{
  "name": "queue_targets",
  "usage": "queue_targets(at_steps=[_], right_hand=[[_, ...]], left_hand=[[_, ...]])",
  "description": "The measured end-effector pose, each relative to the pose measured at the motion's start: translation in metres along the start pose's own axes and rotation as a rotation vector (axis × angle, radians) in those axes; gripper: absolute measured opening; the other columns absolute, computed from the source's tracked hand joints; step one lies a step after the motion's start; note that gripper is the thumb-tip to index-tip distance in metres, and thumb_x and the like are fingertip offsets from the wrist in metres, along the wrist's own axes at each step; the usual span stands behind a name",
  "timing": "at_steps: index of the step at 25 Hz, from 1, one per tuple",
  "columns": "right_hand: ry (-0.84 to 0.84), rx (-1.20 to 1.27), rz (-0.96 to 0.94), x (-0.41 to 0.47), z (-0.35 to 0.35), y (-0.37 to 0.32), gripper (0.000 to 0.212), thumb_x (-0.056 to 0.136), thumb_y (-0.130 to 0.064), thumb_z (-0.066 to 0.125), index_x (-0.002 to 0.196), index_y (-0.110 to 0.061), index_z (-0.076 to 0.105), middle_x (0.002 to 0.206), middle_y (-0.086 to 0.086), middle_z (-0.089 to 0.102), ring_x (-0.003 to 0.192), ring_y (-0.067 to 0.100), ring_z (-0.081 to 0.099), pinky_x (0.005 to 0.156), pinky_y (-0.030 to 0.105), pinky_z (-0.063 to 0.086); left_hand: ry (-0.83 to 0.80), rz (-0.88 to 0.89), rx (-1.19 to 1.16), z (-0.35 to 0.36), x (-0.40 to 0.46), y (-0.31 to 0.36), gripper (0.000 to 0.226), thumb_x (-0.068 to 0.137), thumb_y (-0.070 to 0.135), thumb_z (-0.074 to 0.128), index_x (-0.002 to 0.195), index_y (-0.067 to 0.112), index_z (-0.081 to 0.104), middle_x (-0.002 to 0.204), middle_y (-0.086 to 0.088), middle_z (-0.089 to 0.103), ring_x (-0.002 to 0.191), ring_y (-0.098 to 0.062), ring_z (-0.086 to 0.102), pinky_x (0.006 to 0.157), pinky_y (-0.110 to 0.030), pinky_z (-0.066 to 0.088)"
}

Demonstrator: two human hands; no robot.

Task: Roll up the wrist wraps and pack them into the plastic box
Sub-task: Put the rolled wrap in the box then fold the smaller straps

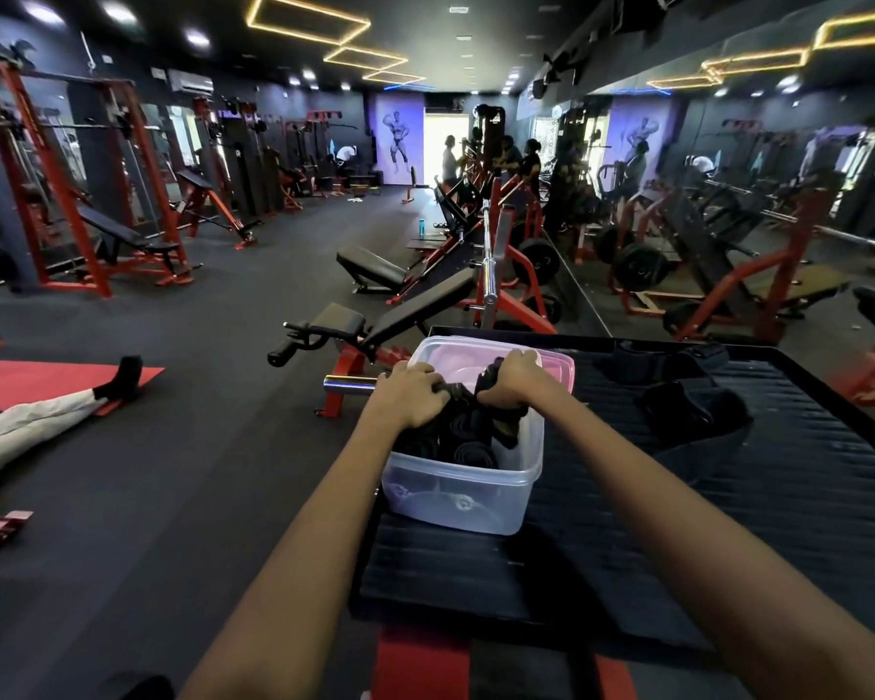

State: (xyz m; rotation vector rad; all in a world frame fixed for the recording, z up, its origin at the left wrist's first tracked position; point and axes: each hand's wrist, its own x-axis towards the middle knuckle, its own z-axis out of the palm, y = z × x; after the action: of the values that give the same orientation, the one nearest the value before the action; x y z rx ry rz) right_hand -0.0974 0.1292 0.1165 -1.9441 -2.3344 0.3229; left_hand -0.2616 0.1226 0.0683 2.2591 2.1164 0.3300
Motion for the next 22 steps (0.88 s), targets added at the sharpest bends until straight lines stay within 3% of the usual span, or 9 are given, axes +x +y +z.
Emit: queue_targets(at_steps=[1, 2, 4, 8, 13, 15, 17, 19, 22], right_hand=[[-0.027, 0.009, 0.009, 0.002, -0.005, 0.0, 0.032, 0.081, -0.044, 0.059, 0.088, -0.013, 0.053, 0.13, 0.019, 0.051, 0.113, 0.031, 0.053, 0.086, 0.033, 0.046], [-0.059, 0.058, 0.027, 0.005, -0.008, 0.003, 0.043, 0.079, -0.041, 0.065, 0.106, -0.01, 0.054, 0.131, 0.017, 0.052, 0.11, 0.03, 0.055, 0.079, 0.032, 0.048], [-0.068, 0.063, 0.002, 0.003, -0.005, 0.007, 0.074, 0.077, -0.035, 0.072, 0.134, -0.006, 0.036, 0.133, 0.017, 0.047, 0.116, 0.031, 0.052, 0.084, 0.035, 0.047], [0.175, -0.17, -0.16, -0.002, 0.024, 0.005, 0.041, 0.087, -0.02, 0.056, 0.123, -0.005, 0.044, 0.125, 0.019, 0.054, 0.119, 0.035, 0.045, 0.095, 0.039, 0.039], [0.084, -0.193, -0.141, 0.004, 0.003, 0.021, 0.042, 0.09, -0.029, 0.053, 0.127, -0.011, 0.048, 0.13, 0.014, 0.055, 0.12, 0.032, 0.051, 0.094, 0.037, 0.042], [0.045, -0.075, -0.139, 0.002, 0.018, 0.024, 0.045, 0.094, -0.03, 0.044, 0.134, -0.01, 0.039, 0.134, 0.02, 0.05, 0.121, 0.037, 0.048, 0.099, 0.041, 0.039], [-0.003, -0.014, -0.139, 0.006, 0.027, 0.024, 0.052, 0.094, -0.033, 0.041, 0.141, -0.013, 0.03, 0.14, 0.021, 0.043, 0.125, 0.039, 0.044, 0.105, 0.047, 0.033], [-0.1, 0.063, -0.15, 0.013, 0.019, 0.026, 0.063, 0.089, -0.033, 0.046, 0.146, -0.018, 0.023, 0.146, 0.017, 0.037, 0.13, 0.036, 0.04, 0.109, 0.048, 0.03], [-0.228, 0.17, -0.162, 0.013, 0.007, 0.024, 0.087, 0.069, -0.035, 0.063, 0.146, -0.023, 0.025, 0.144, 0.014, 0.04, 0.125, 0.032, 0.045, 0.105, 0.045, 0.038]], left_hand=[[-0.005, 0.003, -0.014, 0.002, 0.001, -0.001, 0.041, 0.092, 0.039, 0.036, 0.12, 0.021, 0.06, 0.137, -0.003, 0.05, 0.123, -0.032, 0.041, 0.105, -0.048, 0.034], [-0.012, 0.011, -0.015, 0.004, 0.003, -0.001, 0.043, 0.094, 0.042, 0.034, 0.12, 0.02, 0.06, 0.136, -0.005, 0.051, 0.123, -0.032, 0.041, 0.105, -0.047, 0.035], [-0.028, 0.009, -0.008, 0.006, 0.004, -0.001, 0.045, 0.096, 0.044, 0.032, 0.121, 0.018, 0.059, 0.133, -0.009, 0.053, 0.122, -0.034, 0.041, 0.104, -0.047, 0.036], [-0.051, -0.03, -0.015, 0.004, 0.003, 0.001, 0.047, 0.097, 0.044, 0.028, 0.121, 0.016, 0.058, 0.131, -0.014, 0.052, 0.121, -0.037, 0.042, 0.103, -0.048, 0.036], [-0.019, -0.029, -0.064, 0.0, -0.001, 0.006, 0.042, 0.097, 0.043, 0.035, 0.125, 0.021, 0.057, 0.148, -0.008, 0.033, 0.129, -0.036, 0.035, 0.109, -0.046, 0.031], [-0.044, -0.027, -0.038, -0.002, -0.003, 0.009, 0.044, 0.097, 0.045, 0.031, 0.13, 0.026, 0.053, 0.152, -0.006, 0.03, 0.134, -0.033, 0.031, 0.111, -0.046, 0.028], [-0.085, -0.042, -0.017, -0.003, -0.004, 0.009, 0.045, 0.098, 0.047, 0.029, 0.132, 0.029, 0.051, 0.142, -0.015, 0.043, 0.132, -0.034, 0.033, 0.109, -0.046, 0.032], [-0.121, -0.048, -0.029, -0.004, -0.006, 0.007, 0.044, 0.095, 0.053, 0.03, 0.131, 0.036, 0.049, 0.133, -0.02, 0.05, 0.129, -0.035, 0.034, 0.106, -0.047, 0.035], [-0.132, -0.004, 0.02, -0.005, -0.006, 0.007, 0.041, 0.092, 0.056, 0.037, 0.126, 0.037, 0.051, 0.127, -0.017, 0.054, 0.123, -0.035, 0.036, 0.102, -0.047, 0.038]])
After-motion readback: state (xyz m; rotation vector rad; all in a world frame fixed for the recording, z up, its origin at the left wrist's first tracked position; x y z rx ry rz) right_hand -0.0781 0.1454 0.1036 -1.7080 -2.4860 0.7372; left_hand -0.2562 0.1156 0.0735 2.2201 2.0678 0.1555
